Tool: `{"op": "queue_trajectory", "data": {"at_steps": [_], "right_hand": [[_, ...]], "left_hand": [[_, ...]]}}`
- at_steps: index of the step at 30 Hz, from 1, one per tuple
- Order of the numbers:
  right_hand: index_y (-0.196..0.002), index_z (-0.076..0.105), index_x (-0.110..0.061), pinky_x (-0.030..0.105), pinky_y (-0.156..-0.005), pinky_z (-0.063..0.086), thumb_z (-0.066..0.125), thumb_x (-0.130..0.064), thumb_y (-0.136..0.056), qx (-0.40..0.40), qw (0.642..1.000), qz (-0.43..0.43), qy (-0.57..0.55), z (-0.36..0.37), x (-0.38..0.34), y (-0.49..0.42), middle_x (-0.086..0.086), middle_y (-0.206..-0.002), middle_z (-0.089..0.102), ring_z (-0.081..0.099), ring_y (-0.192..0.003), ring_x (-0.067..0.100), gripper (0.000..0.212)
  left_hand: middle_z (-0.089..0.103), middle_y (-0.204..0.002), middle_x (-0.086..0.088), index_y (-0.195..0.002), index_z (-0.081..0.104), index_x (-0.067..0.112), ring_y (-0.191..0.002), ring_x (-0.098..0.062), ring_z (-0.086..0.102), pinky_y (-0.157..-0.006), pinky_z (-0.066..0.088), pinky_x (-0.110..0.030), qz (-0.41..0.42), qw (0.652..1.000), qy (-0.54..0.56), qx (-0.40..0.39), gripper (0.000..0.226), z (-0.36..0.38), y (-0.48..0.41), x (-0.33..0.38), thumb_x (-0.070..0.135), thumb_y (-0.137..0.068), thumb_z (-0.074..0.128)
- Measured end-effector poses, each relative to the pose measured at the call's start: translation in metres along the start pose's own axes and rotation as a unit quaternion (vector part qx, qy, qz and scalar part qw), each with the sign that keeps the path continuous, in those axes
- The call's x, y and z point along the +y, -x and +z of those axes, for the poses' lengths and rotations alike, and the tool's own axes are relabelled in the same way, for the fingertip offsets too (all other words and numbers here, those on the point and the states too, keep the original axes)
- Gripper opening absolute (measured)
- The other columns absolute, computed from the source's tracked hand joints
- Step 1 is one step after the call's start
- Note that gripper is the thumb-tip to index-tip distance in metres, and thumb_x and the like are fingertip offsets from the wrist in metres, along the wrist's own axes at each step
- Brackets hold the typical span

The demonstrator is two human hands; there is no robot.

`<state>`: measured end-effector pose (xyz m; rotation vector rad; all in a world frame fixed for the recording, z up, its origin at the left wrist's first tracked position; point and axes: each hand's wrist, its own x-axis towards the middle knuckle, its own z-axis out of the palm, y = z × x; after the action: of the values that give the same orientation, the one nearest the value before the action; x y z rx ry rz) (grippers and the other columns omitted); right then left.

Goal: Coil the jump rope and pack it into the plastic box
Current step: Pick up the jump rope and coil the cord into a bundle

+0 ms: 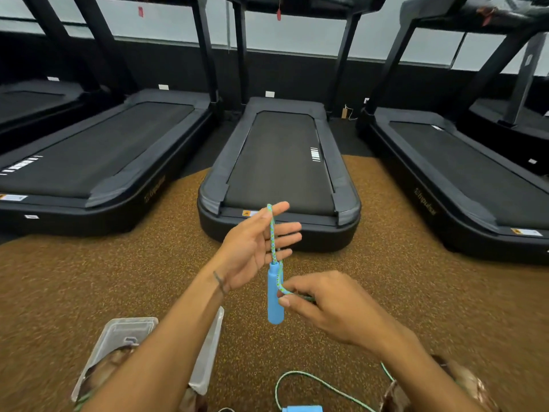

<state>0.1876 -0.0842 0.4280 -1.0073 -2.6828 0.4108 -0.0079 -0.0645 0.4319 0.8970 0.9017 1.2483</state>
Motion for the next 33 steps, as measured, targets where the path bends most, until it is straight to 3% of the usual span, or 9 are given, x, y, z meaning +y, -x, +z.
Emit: {"op": "queue_trajectory", "data": {"at_steps": [4, 7, 13, 16, 19, 22, 25, 30, 33], "right_hand": [[-0.085, 0.068, -0.023, 0.039, -0.064, 0.054, 0.065, -0.052, -0.086, 0.036, 0.988, -0.012, -0.147, -0.037, -0.001, -0.015, -0.005, -0.077, 0.068, 0.064, -0.069, 0.012, 0.029], [-0.087, 0.072, -0.017, 0.029, -0.066, 0.054, 0.073, -0.029, -0.089, 0.101, 0.975, -0.023, -0.198, -0.062, 0.008, -0.032, -0.002, -0.079, 0.069, 0.065, -0.073, 0.012, 0.012], [-0.088, 0.072, -0.005, 0.016, -0.06, 0.049, 0.07, -0.017, -0.091, 0.096, 0.947, 0.011, -0.306, -0.076, 0.023, -0.056, 0.027, -0.079, 0.061, 0.054, -0.07, 0.013, 0.012], [-0.089, 0.068, -0.006, 0.017, -0.067, 0.054, 0.064, -0.011, -0.095, 0.094, 0.927, 0.022, -0.362, -0.07, 0.032, -0.065, 0.004, -0.073, 0.065, 0.061, -0.07, 0.007, 0.009], [-0.093, 0.062, 0.0, 0.007, -0.057, 0.046, 0.055, -0.005, -0.1, 0.092, 0.921, 0.037, -0.376, -0.067, 0.035, -0.071, -0.016, -0.059, 0.063, 0.059, -0.055, -0.006, 0.01], [-0.097, 0.062, -0.002, 0.008, -0.051, 0.037, 0.054, -0.011, -0.102, 0.089, 0.921, 0.053, -0.376, -0.063, 0.034, -0.077, -0.016, -0.053, 0.056, 0.05, -0.049, -0.004, 0.014], [-0.093, 0.066, -0.014, 0.021, -0.053, 0.04, 0.053, -0.025, -0.103, 0.08, 0.92, 0.073, -0.376, -0.06, 0.038, -0.083, -0.006, -0.065, 0.057, 0.049, -0.056, 0.005, 0.019], [-0.09, 0.064, -0.018, 0.024, -0.054, 0.042, 0.049, -0.027, -0.103, 0.08, 0.9, 0.089, -0.418, -0.055, 0.042, -0.09, -0.005, -0.066, 0.058, 0.054, -0.057, 0.008, 0.022], [-0.09, 0.066, -0.019, 0.023, -0.053, 0.041, 0.048, -0.028, -0.103, 0.077, 0.887, 0.102, -0.444, -0.05, 0.046, -0.093, -0.005, -0.068, 0.062, 0.056, -0.057, 0.009, 0.023]], "left_hand": [[0.066, -0.121, -0.025, -0.135, 0.061, 0.02, -0.101, -0.037, 0.067, -0.09, 0.052, -0.051, -0.038, 0.997, -0.008, -0.068, 0.037, 0.012, 0.009, -0.012, 0.026, -0.106, 0.038], [0.068, -0.11, -0.033, -0.125, 0.064, 0.015, -0.098, -0.044, 0.069, -0.103, 0.043, -0.064, -0.066, 0.989, 0.004, -0.129, 0.032, 0.021, 0.014, -0.022, 0.026, -0.099, 0.049], [0.074, -0.084, -0.027, -0.128, 0.059, 0.02, -0.081, -0.035, 0.075, -0.088, 0.057, -0.048, -0.072, 0.984, 0.025, -0.164, 0.039, 0.032, 0.018, -0.02, 0.03, -0.093, 0.045], [0.074, -0.089, -0.025, -0.13, 0.062, 0.024, -0.086, -0.038, 0.074, -0.1, 0.046, -0.061, -0.067, 0.984, 0.051, -0.159, 0.042, 0.029, 0.012, -0.015, 0.034, -0.094, 0.043], [0.075, -0.086, -0.023, -0.137, 0.054, 0.024, -0.086, -0.04, 0.074, -0.108, 0.034, -0.067, -0.072, 0.985, 0.05, -0.148, 0.046, 0.022, 0.002, -0.012, 0.037, -0.095, 0.04], [0.074, -0.074, -0.019, -0.142, 0.047, 0.022, -0.082, -0.041, 0.074, -0.107, 0.033, -0.066, -0.07, 0.989, 0.021, -0.128, 0.044, 0.018, -0.007, -0.009, 0.033, -0.102, 0.033], [0.072, -0.069, -0.019, -0.136, 0.053, 0.022, -0.082, -0.042, 0.073, -0.104, 0.038, -0.063, -0.051, 0.992, 0.01, -0.118, 0.039, 0.016, -0.011, -0.004, 0.027, -0.107, 0.028], [0.072, -0.07, -0.02, -0.131, 0.06, 0.019, -0.081, -0.043, 0.073, -0.097, 0.049, -0.053, -0.066, 0.986, 0.02, -0.154, 0.045, 0.014, -0.013, 0.008, 0.036, -0.094, 0.04], [0.072, -0.073, -0.016, -0.129, 0.061, 0.018, -0.084, -0.04, 0.073, -0.098, 0.045, -0.056, -0.064, 0.985, -0.007, -0.158, 0.046, 0.013, -0.02, 0.012, 0.04, -0.094, 0.042]]}}
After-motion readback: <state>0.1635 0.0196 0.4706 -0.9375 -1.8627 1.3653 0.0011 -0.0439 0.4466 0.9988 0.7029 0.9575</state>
